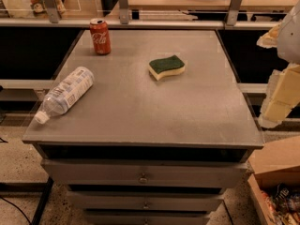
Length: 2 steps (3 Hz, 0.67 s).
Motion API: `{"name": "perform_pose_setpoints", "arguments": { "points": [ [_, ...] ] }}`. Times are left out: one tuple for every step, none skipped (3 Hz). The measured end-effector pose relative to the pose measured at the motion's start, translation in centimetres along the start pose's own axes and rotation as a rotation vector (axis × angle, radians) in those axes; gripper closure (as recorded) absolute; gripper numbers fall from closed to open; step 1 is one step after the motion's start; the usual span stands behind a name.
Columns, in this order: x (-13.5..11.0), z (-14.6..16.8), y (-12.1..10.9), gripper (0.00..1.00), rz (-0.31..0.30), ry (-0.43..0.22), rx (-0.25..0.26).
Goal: Pick sponge
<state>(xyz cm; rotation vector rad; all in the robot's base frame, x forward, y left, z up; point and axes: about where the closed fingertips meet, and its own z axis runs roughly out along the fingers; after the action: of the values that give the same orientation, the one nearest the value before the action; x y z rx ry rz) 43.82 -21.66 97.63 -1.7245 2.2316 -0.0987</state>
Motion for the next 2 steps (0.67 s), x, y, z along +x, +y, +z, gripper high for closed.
{"name": "perform_pose_setpoints", "arguments": {
  "points": [
    [0.0, 0.0, 0.0, 0.00, 0.000, 0.000, 0.000],
    [-0.9, 0.9, -1.2, 0.00, 0.000, -0.015, 0.009]
  ]
}}
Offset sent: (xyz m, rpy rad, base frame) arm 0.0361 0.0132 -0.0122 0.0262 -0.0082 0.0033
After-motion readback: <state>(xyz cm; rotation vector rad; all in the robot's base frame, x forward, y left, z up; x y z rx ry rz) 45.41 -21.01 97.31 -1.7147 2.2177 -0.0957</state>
